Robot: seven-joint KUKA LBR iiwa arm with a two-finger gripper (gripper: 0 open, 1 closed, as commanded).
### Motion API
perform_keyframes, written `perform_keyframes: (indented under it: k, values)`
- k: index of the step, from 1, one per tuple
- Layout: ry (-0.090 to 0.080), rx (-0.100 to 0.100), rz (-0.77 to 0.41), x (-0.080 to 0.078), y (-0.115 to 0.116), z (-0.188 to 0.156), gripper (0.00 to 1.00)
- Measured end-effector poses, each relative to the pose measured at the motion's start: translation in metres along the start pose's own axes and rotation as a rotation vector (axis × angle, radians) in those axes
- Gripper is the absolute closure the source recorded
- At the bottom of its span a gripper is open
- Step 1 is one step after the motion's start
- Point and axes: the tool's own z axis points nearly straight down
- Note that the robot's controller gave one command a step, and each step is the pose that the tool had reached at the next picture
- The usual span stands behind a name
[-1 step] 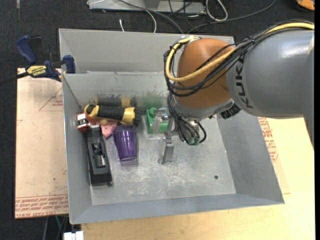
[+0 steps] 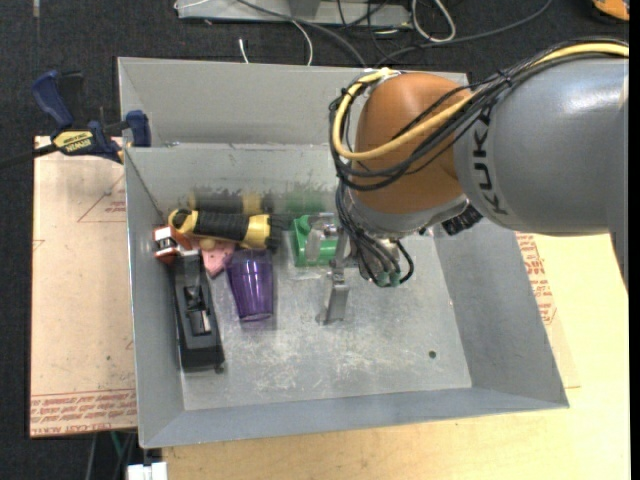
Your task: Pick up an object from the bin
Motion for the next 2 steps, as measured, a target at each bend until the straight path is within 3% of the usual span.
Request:
perform_keyframes:
  k: [1,2]
  values:
    - [-0.01,0.0,-0.38,-0.034,0.028,0.067,0.0]
    - [-0.004,0.0,-0.356,-0.049,0.055,0.073,0.0]
